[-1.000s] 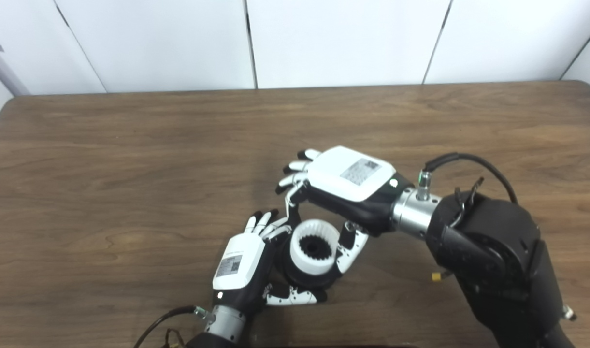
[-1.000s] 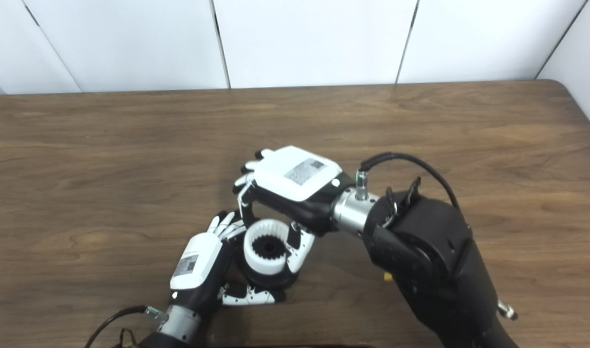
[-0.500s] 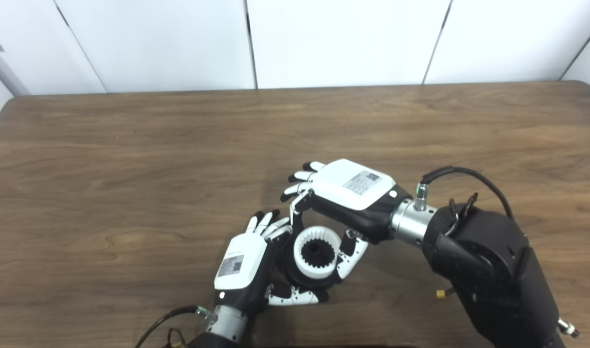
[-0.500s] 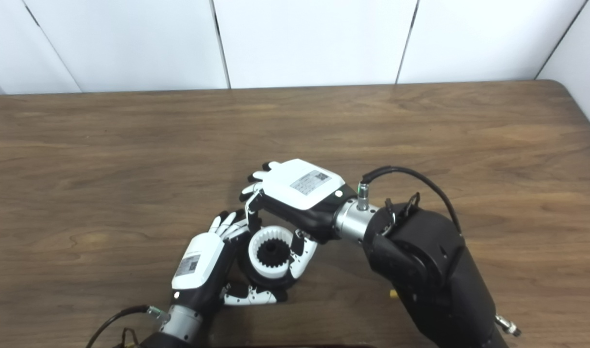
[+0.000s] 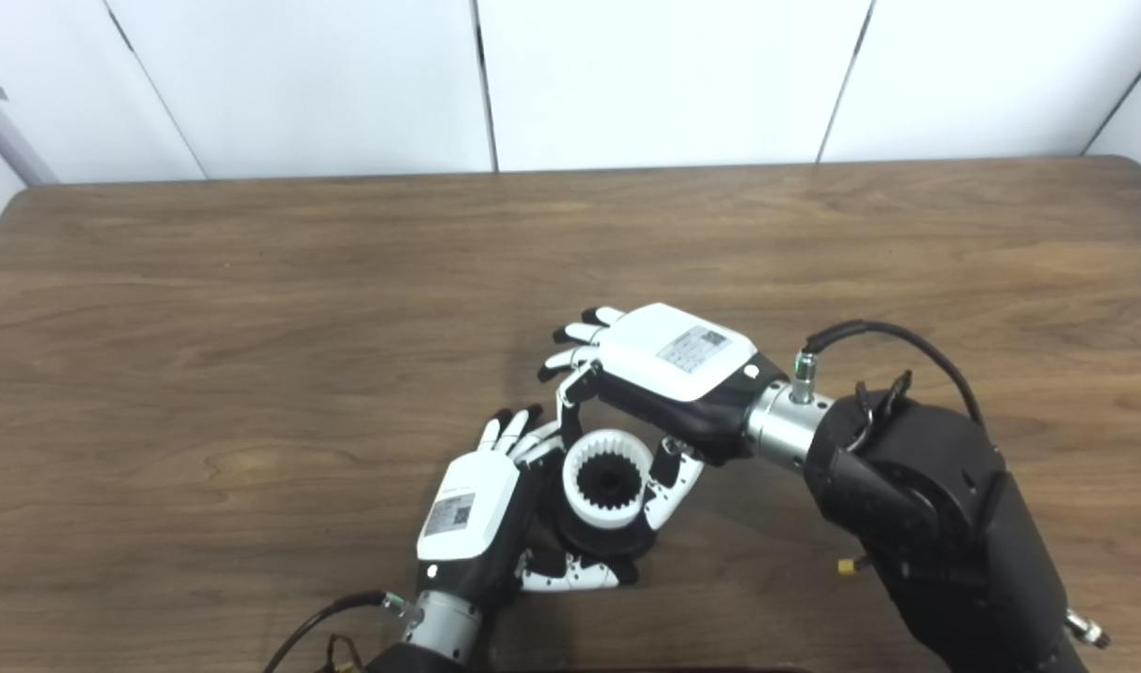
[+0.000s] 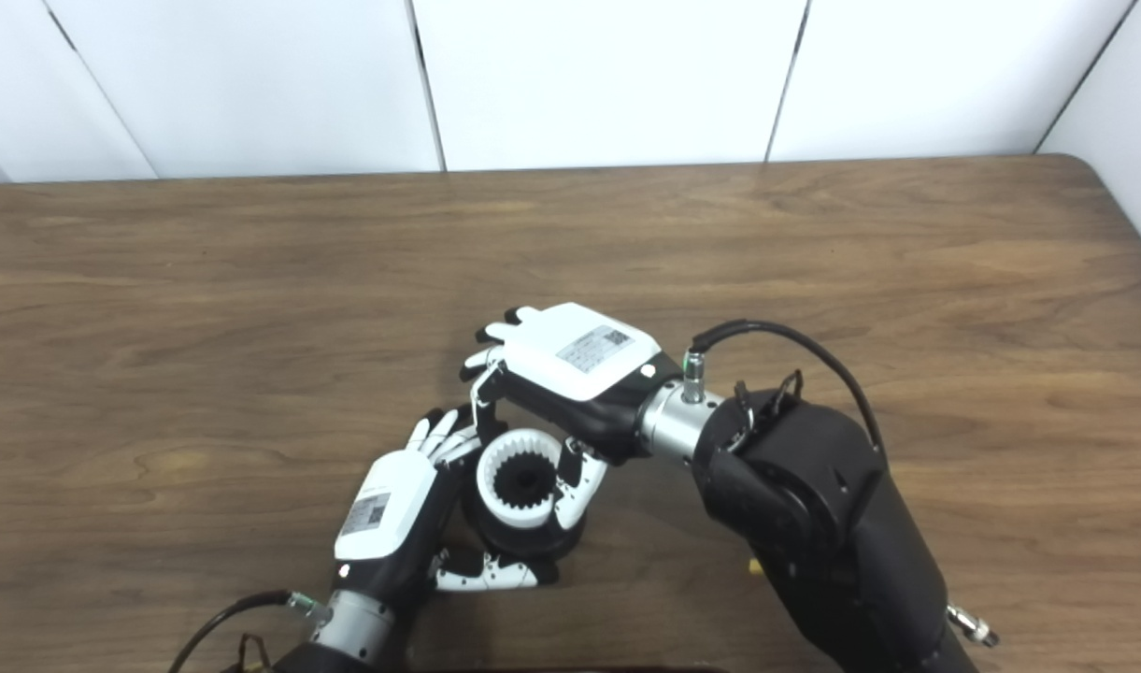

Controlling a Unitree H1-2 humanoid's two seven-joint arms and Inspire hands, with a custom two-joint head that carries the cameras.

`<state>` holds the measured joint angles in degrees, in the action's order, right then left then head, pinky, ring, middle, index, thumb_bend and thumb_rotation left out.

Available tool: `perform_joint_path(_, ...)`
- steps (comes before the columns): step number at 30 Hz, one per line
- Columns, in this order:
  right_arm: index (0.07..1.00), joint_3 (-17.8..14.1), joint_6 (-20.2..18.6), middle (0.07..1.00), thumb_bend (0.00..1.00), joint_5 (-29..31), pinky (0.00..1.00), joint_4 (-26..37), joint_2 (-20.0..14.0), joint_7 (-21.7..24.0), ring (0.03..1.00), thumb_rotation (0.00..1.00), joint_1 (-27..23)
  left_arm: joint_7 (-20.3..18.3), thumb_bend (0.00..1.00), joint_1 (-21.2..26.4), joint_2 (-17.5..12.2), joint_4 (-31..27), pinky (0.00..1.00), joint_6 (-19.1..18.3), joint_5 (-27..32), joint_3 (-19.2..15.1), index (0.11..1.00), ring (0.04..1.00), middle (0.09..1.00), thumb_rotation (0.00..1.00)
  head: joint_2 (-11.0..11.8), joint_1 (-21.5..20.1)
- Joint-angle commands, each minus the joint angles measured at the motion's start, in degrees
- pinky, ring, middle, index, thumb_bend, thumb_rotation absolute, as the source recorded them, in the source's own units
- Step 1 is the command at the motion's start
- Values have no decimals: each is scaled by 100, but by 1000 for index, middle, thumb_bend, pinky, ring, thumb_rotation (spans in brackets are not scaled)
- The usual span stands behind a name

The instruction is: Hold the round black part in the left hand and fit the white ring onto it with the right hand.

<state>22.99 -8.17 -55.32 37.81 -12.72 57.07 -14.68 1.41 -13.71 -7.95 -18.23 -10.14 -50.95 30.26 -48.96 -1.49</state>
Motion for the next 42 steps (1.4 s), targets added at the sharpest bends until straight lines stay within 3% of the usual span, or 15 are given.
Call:
perform_joint_path(1,484,-6,123,858,523,11,1000,38,16,-135,947,132,-169,-230,516,-104,193,17,1000,-20,-66,145,484,978,866,61,-22,14)
perform_joint_path(27,484,-138,273,849,524,26,1000,-561,-203,-536,941,134,-142,-217,516,-16,179,-20,1000,-43,-105,209,484,975,869,62,-156,-13)
perform_joint_path(31,493,-40,191,863,524,-189,1000,-593,-270,-315,962,143,-141,-248,516,7,202,-38,1000,-103,-155,217,484,973,867,63,-170,9)
perform_joint_path(32,598,-23,182,868,722,-224,1000,-598,-283,-278,968,158,-136,-254,516,9,207,-42,1000,-116,-165,221,484,973,866,63,-147,6)
perform_joint_path(35,719,19,179,887,893,-298,1000,-612,-329,-182,987,229,-122,-236,516,17,213,-30,1000,-116,-163,228,484,971,865,63,-156,4)
perform_joint_path(38,773,27,107,910,971,-300,1000,-584,-361,-2,998,351,-137,-228,516,26,217,-16,1000,-109,-137,226,484,972,865,63,-135,1)
perform_joint_path(42,796,-29,45,924,1000,-220,1000,-472,-368,95,1000,458,-191,-241,516,31,225,-14,1000,-131,-137,223,484,973,865,63,-122,16)
